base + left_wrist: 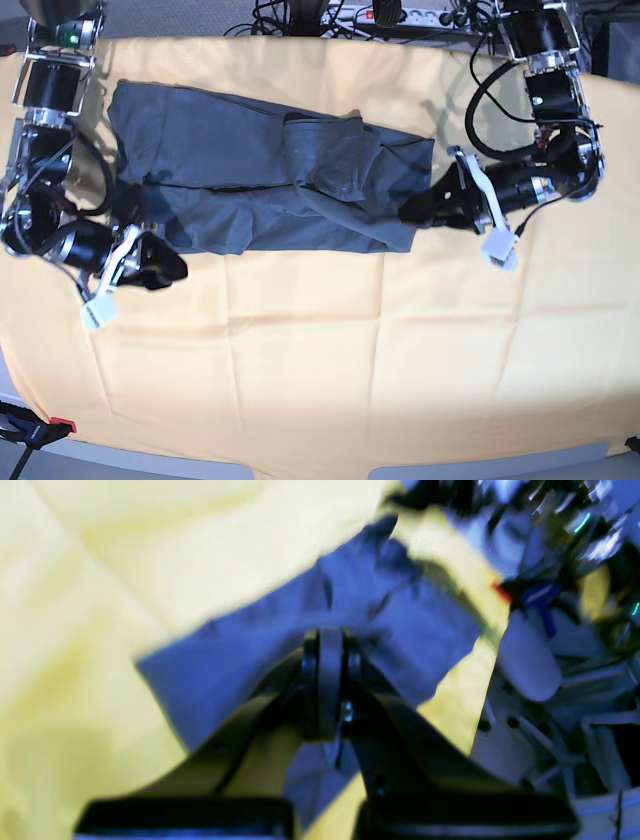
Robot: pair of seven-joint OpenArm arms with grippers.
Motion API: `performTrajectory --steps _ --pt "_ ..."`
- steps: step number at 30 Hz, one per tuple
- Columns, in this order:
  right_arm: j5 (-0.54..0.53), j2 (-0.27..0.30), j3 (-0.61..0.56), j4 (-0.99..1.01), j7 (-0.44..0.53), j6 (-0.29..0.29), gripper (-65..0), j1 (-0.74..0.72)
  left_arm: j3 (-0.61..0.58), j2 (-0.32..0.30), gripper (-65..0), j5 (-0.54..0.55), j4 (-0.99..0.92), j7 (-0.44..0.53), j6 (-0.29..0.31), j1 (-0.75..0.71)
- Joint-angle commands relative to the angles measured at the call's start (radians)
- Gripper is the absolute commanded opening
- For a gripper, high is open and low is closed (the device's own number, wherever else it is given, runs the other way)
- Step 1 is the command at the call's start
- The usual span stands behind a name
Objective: Fold the T-shirt properly
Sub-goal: 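Fold the strip end held by the left gripper toward the right gripper, then press and smooth the folded shirt with the right gripper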
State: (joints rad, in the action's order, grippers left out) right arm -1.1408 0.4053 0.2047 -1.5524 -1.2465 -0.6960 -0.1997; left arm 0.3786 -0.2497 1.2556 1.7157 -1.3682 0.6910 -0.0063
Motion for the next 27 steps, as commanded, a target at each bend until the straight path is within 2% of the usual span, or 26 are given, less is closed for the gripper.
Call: performTrajectory --steps 1,4,5,9,14,19,25,27 --pt "-0.060 0.023 0.014 -0.025 -0.018 -0.002 -40.0 -0.017 0.002 -0.011 -65.0 0.034 0.016 0.019 0.007 0.008" --pt "-0.308 0.041 0.013 -0.035 -0.132 -0.002 -39.9 -0.010 0.002 -0.014 -65.0 0.034 0.016 0.019 0.007 -0.009" --pt "-0.343 0.039 0.009 -0.035 -0.150 -0.002 -39.9 -0.008 0.002 -0.017 -65.0 0.033 0.016 0.018 0.007 -0.011" --pt "-0.343 0.031 -0.044 -0.041 -0.150 -0.002 -39.9 0.051 0.002 -0.039 -65.0 0.023 0.016 0.018 0.007 -0.013" --pt "-0.343 -0.012 -0.143 -0.042 -0.150 -0.002 -39.5 0.121 0.005 -0.105 -65.0 0.021 0.016 0.048 0.007 -0.005" --pt "-0.343 -0.059 -0.252 -0.042 -0.150 -0.002 -39.5 0.122 0.017 -0.158 -65.0 -0.023 0.016 0.058 0.007 0.029" --pt "-0.343 -0.123 -0.347 -0.042 -0.150 -0.002 -39.5 0.122 0.045 -0.203 -65.0 -0.025 0.016 0.061 0.007 0.029" --pt "-0.281 -0.142 -0.373 -0.042 -0.150 -0.002 -39.5 0.122 0.063 -0.205 -65.0 -0.025 0.016 0.064 0.007 0.029"
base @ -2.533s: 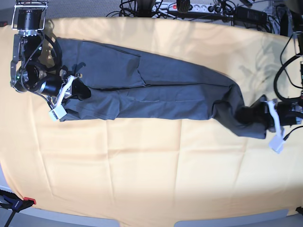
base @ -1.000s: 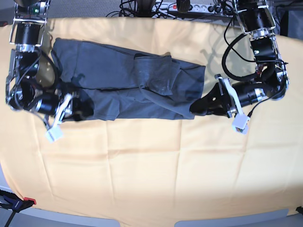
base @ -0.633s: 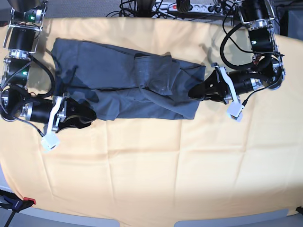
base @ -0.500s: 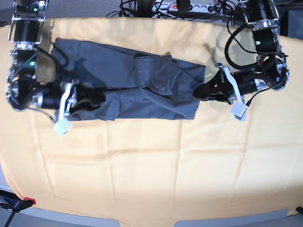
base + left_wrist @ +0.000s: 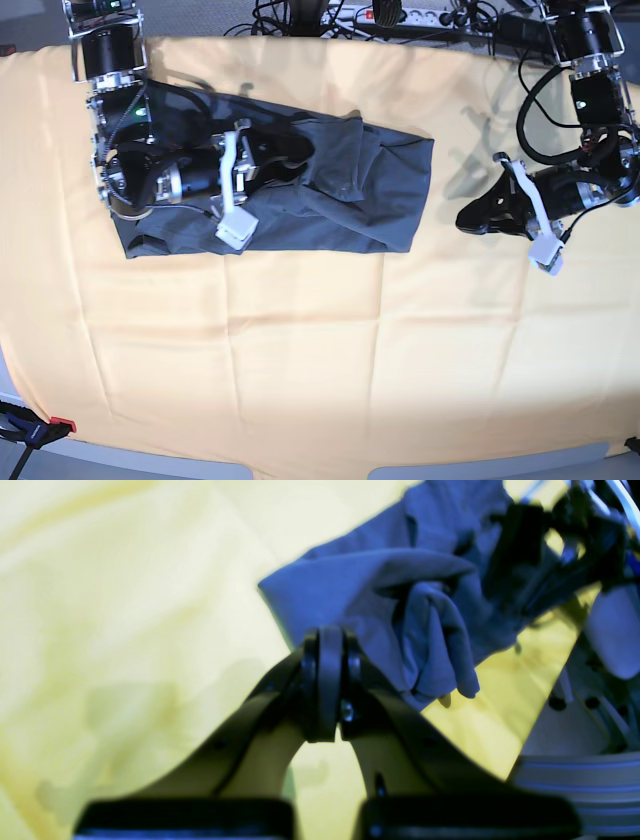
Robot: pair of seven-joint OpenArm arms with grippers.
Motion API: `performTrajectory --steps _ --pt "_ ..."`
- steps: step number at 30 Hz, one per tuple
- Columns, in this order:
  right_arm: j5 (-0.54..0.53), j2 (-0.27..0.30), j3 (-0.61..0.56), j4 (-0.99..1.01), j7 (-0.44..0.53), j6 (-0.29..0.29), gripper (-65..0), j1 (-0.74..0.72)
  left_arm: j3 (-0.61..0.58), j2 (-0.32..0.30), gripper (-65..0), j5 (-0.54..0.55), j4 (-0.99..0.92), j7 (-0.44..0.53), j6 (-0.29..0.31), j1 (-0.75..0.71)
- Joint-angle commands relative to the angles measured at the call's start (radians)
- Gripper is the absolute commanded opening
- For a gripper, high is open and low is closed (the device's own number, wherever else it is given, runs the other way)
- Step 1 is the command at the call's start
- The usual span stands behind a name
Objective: Fold the T-shirt properly
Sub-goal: 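Press and smooth the folded shirt with the right gripper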
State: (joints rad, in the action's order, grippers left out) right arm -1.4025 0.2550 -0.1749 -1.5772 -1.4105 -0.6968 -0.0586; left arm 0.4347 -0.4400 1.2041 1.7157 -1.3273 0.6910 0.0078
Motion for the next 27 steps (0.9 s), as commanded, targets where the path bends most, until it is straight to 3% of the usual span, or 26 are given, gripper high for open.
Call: performTrajectory --steps 1,9,14,18,27 --pt "0.015 0.003 -0.004 -0.017 0.014 -0.001 -39.5 -0.019 0.014 -0.014 -65.0 0.027 0.016 0.024 0.007 0.014" --pt "0.309 -0.008 -0.015 -0.017 0.014 -0.001 -39.1 -0.019 0.032 -0.014 -65.0 0.027 0.016 0.026 -0.007 0.014" --pt "0.361 -0.005 -0.015 -0.017 0.014 -0.001 -33.0 -0.019 0.031 -0.014 -65.0 0.027 0.016 0.026 -0.007 0.014" --pt "0.414 -0.003 -0.015 -0.017 0.014 0.005 -33.1 -0.019 0.031 -0.014 -65.0 0.027 0.016 0.026 -0.007 0.014" --pt "0.412 -0.007 -0.015 -0.018 0.014 0.020 -33.4 -0.024 0.031 -0.014 -65.0 0.027 0.016 0.026 -0.007 0.014"
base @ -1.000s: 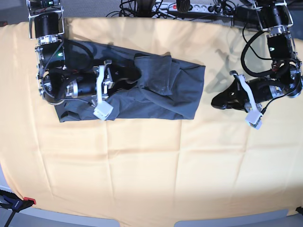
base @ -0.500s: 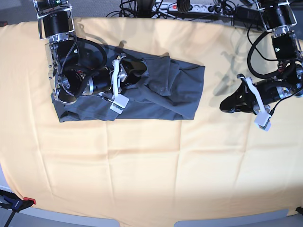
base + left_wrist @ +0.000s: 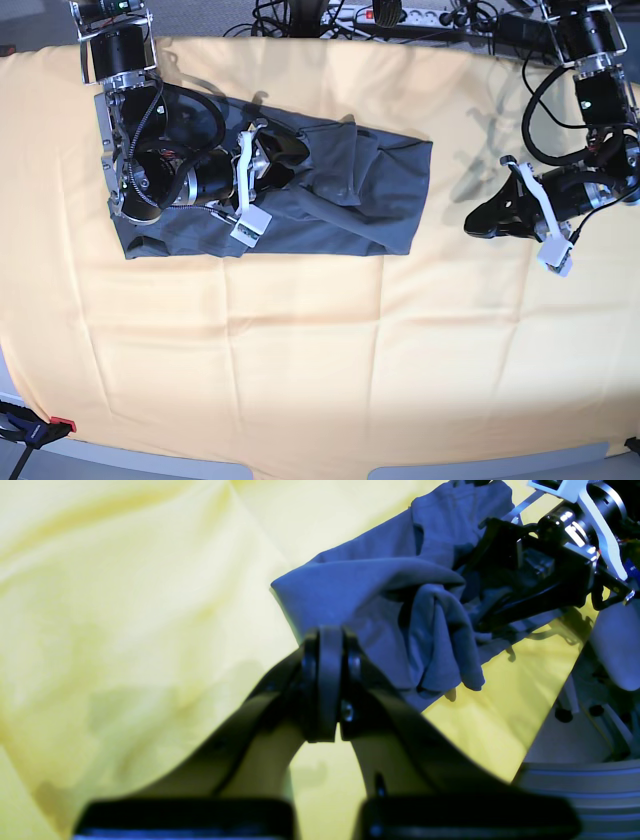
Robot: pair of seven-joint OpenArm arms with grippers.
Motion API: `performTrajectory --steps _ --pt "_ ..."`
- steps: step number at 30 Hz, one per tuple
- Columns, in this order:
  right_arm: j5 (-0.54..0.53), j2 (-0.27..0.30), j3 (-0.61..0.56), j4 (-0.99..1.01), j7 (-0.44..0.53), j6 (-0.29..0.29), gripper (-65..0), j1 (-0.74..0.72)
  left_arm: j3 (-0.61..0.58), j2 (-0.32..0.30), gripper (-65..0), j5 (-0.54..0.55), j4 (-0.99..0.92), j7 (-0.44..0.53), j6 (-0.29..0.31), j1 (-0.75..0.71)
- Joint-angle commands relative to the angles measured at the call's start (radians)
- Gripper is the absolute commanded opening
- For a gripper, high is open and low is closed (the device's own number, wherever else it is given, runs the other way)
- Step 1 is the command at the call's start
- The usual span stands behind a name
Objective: Fold the T-shirt properly
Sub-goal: 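Press and smooth the folded shirt with the right gripper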
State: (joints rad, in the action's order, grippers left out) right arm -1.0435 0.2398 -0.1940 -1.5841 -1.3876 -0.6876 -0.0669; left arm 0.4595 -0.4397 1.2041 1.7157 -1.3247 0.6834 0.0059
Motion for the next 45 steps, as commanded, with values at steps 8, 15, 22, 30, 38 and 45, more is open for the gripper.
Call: performTrajectory --steps 8,15,22,30,38,45 --pt "0.022 -0.006 0.005 -0.013 -0.009 -0.011 -65.0 -0.014 0.006 -0.015 -65.0 0.035 0.016 0.023 0.000 0.010" --pt "-0.132 -0.006 0.006 -0.142 -0.009 -0.011 -65.0 -0.035 0.007 -0.014 -65.0 0.042 0.016 0.023 0.000 0.002" --pt "-0.131 -0.006 0.029 -0.192 -0.009 -0.011 -65.0 -0.039 0.007 -0.014 -65.0 0.042 0.016 0.016 0.000 0.002" --pt "-0.128 0.041 0.103 -0.192 -0.009 -0.011 -65.0 -0.095 0.006 -0.014 -65.0 0.072 0.016 0.007 0.000 0.002" --pt "-0.127 0.062 0.102 -0.181 -0.009 -0.011 -65.0 -0.133 0.006 -0.014 -65.0 0.101 0.016 0.002 -0.003 -0.009" --pt "0.007 0.062 0.103 -0.181 0.025 -0.011 -65.0 -0.133 0.007 -0.014 -65.0 0.137 0.016 -0.019 -0.003 -0.015"
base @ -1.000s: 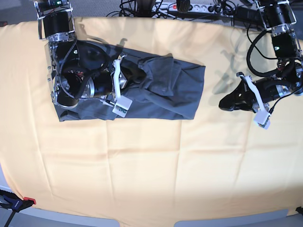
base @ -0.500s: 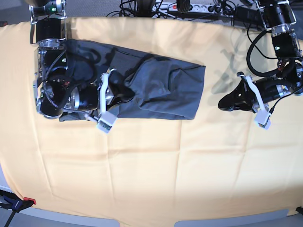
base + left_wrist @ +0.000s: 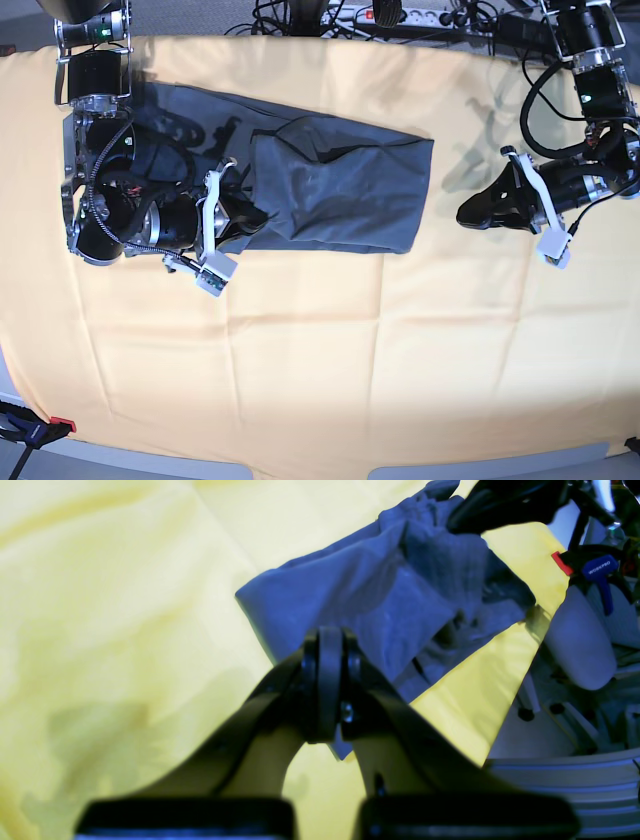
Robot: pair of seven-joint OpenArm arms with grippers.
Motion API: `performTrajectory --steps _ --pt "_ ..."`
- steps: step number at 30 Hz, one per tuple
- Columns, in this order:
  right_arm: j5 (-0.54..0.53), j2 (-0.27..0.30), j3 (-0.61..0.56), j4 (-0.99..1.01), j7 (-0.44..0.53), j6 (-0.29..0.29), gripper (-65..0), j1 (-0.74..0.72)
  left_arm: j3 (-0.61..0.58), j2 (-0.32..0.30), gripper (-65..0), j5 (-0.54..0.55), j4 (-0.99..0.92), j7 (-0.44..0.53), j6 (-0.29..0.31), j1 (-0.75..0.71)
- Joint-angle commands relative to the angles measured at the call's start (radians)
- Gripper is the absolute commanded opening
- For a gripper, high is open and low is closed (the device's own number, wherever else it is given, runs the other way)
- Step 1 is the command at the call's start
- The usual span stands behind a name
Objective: Fold the T-shirt properly
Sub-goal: 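Press and smooth the folded shirt with the right gripper, then grasp the shirt end with the right gripper and drag it toward the robot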
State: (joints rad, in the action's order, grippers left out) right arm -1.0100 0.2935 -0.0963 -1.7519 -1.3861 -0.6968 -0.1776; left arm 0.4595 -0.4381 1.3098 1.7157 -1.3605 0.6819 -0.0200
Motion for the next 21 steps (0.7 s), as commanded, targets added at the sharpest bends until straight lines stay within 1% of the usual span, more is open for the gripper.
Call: performTrajectory --steps 1,3,4,6,7,8,9,12,14,15,17,18,21 --pt "0.013 0.008 0.005 -0.013 0.043 -0.001 -65.0 -0.022 0.007 -0.016 -65.0 0.034 0.016 0.016 -0.002 0.011" --pt "0.082 0.008 0.005 -0.013 0.075 -0.001 -65.0 -0.022 0.007 -0.016 -65.0 0.034 0.016 0.016 -0.002 0.011" --pt "0.115 0.008 0.005 -0.013 0.082 -0.001 -59.9 -0.022 0.007 -0.016 -65.0 0.034 0.016 0.016 -0.002 0.011" --pt "0.178 0.008 0.005 -0.013 0.093 -0.001 -43.1 -0.022 0.007 -0.016 -65.0 0.034 0.016 0.016 -0.002 0.006" --pt "0.190 0.009 0.005 -0.014 0.097 0.008 -35.0 -0.022 0.007 -0.016 -65.0 0.035 0.016 0.017 -0.001 0.002" --pt "0.187 0.009 0.006 -0.014 0.097 0.017 -29.6 -0.022 0.007 -0.016 -65.0 0.035 0.016 0.017 -0.001 -0.001" --pt "0.170 0.009 0.007 -0.016 0.096 0.016 -27.6 -0.023 0.006 -0.016 -65.0 0.035 0.016 0.017 -0.001 -0.005" --pt "0.109 0.009 0.018 -0.047 0.096 -0.001 -27.7 -0.022 0.006 -0.016 -65.0 0.043 0.016 0.018 -0.001 -0.015" --pt "0.109 0.011 0.047 -0.089 0.080 -0.001 -27.7 -0.022 0.007 -0.016 -65.0 0.055 0.016 0.013 -0.001 -0.019" --pt "0.109 0.018 0.068 -0.109 0.073 -0.001 -27.7 -0.022 0.007 -0.016 -65.0 0.059 0.016 0.005 -0.001 -0.019" --pt "0.109 0.051 0.122 -0.141 0.071 -0.001 -27.8 -0.014 0.007 -0.023 -65.0 0.060 0.016 -0.002 0.008 -0.018" --pt "0.109 0.070 0.155 -0.146 0.070 0.003 -27.9 -0.008 0.006 -0.030 -65.0 0.055 0.016 -0.002 0.011 -0.019" --pt "0.105 0.127 0.274 -0.146 0.074 0.072 -28.0 0.038 0.007 -0.065 -65.0 0.035 0.016 -0.002 0.010 -0.019"
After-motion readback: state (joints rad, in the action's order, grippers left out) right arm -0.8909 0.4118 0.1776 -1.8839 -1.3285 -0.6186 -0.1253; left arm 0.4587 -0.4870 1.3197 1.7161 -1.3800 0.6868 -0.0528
